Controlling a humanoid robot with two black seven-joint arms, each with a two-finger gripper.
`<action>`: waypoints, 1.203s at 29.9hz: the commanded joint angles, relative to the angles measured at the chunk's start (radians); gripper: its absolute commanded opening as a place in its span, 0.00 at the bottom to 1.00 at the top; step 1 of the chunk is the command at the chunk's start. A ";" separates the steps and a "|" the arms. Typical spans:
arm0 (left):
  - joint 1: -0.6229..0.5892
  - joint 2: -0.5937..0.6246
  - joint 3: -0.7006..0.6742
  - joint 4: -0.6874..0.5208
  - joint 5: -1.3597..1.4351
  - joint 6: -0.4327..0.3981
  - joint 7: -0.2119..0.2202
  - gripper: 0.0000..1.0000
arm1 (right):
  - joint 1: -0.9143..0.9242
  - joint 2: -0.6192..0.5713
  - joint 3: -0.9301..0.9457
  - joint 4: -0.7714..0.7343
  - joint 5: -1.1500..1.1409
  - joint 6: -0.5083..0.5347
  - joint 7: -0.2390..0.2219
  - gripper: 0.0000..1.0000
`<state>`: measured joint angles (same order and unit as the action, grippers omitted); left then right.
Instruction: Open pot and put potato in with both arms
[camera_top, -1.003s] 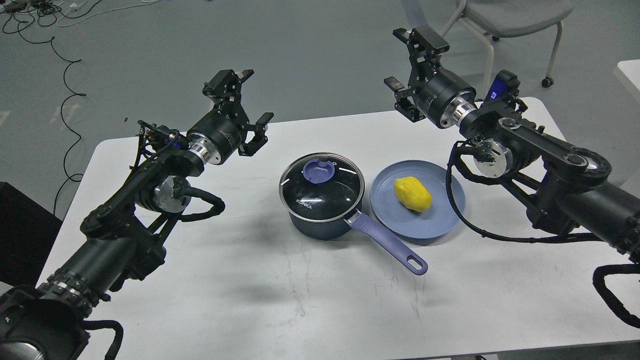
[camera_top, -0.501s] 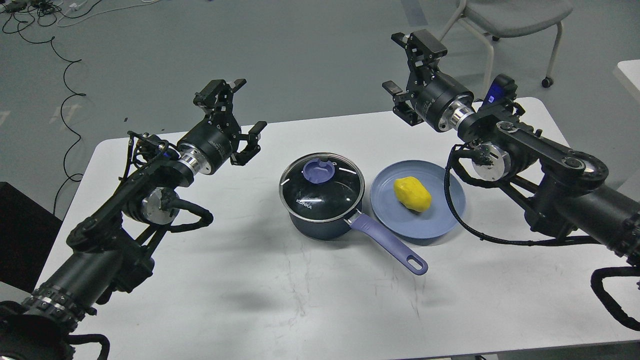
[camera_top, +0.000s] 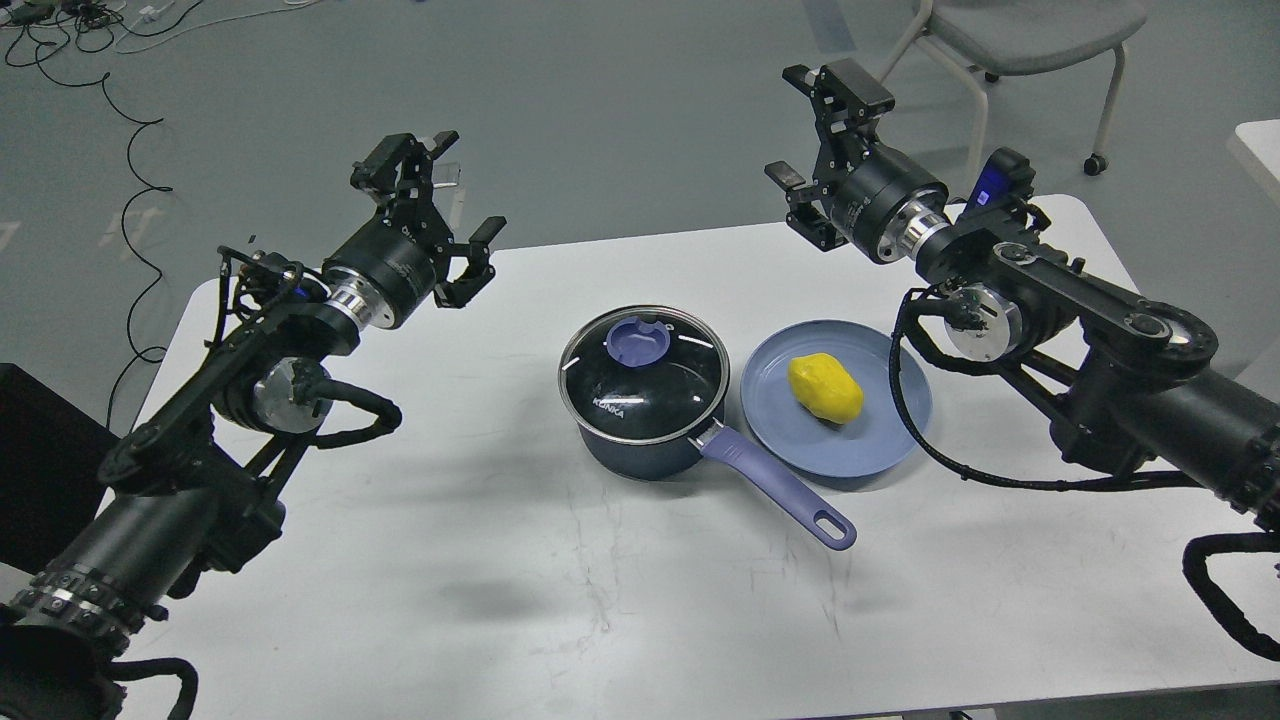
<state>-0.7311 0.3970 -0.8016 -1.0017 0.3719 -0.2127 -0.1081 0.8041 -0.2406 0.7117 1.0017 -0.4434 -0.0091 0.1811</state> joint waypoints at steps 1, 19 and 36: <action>-0.004 0.086 0.007 -0.118 0.192 0.047 -0.007 0.98 | 0.000 -0.022 0.021 0.000 0.002 0.000 0.000 1.00; 0.110 0.240 0.199 -0.465 1.385 0.262 -0.196 0.98 | -0.072 -0.100 0.135 -0.008 0.003 0.000 0.000 1.00; -0.145 0.079 0.469 -0.195 1.719 0.259 -0.177 0.98 | -0.092 -0.121 0.144 -0.006 0.005 -0.002 -0.023 1.00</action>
<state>-0.8687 0.4781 -0.3356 -1.2049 2.0857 0.0461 -0.2876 0.7151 -0.3609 0.8559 0.9956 -0.4387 -0.0109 0.1588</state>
